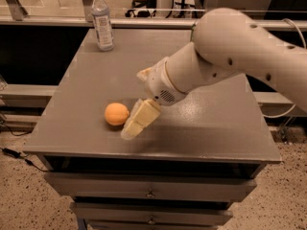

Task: Move orange near blue plastic bottle

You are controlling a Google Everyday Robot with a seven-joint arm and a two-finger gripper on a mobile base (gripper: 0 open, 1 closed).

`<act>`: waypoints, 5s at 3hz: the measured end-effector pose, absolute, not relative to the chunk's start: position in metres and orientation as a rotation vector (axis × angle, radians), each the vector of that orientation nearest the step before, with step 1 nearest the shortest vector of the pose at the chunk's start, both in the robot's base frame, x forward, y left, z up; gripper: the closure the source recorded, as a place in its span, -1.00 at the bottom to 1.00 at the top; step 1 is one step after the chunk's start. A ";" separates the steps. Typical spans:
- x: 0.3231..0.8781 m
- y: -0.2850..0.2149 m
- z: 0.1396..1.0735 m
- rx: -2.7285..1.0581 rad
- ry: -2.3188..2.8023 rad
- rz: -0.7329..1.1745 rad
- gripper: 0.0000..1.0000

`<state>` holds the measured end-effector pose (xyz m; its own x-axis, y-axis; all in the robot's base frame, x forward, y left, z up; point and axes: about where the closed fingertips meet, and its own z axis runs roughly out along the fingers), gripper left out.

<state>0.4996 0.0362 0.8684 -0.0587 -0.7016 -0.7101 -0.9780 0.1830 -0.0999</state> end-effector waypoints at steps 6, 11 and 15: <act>0.530 0.055 0.878 -1.508 1.778 0.561 1.00; 0.674 0.061 0.918 -1.272 1.616 0.434 1.00; 0.799 0.069 0.897 -1.050 1.641 0.435 1.00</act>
Offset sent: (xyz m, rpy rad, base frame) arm -0.0099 0.0561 -0.0282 0.1338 0.0698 0.0012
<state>0.7991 0.0690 0.8971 -0.0218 -0.4121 -0.9109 -0.8093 0.5422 -0.2259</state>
